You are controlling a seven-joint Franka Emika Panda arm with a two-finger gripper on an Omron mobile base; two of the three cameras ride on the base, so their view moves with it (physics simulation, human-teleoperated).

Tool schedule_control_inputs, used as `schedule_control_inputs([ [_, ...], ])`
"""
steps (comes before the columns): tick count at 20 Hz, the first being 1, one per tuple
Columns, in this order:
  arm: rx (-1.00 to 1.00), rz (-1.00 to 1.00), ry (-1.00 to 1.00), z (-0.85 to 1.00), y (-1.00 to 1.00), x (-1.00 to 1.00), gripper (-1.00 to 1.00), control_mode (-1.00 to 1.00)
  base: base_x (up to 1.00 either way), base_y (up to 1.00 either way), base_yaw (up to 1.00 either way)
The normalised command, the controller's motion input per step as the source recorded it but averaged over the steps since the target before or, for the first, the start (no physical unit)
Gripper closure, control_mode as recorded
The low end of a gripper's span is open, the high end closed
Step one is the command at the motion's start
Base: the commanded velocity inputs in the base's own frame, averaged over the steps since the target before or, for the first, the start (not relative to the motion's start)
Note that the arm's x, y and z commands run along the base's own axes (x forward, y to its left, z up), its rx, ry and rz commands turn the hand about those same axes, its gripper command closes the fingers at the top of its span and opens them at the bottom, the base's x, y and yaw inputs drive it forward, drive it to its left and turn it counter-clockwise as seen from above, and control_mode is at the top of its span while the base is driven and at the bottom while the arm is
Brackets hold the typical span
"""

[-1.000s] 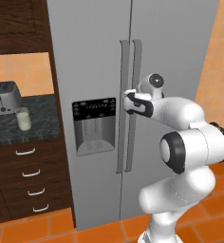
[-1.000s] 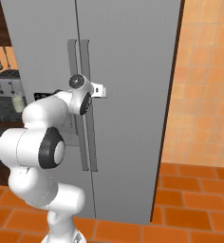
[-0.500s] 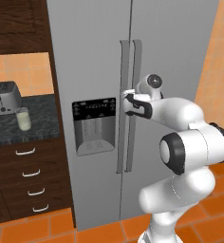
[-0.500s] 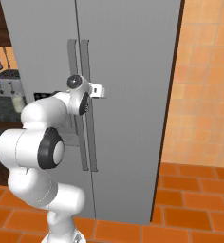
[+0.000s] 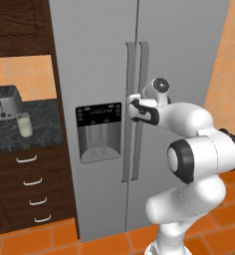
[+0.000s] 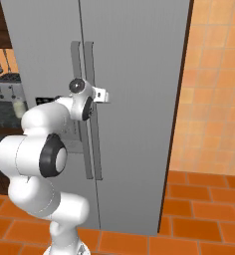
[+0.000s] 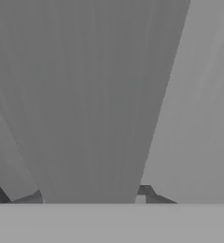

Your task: Grab a lemon wedge from the fridge and one ice cube from the ice bowl, and put them in the glass of lemonade.

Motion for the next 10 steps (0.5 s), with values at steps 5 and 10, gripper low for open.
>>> schedule_control_inputs([
  [5, 0.0, -0.04, 0.0, 0.0, -0.66, 0.0, 1.0, -1.0, 0.0, 0.0, 0.0],
  [10, 0.01, -0.07, 0.0, 0.0, -0.81, -0.18, 1.0, -1.0, 0.0, 0.0, 0.0],
])
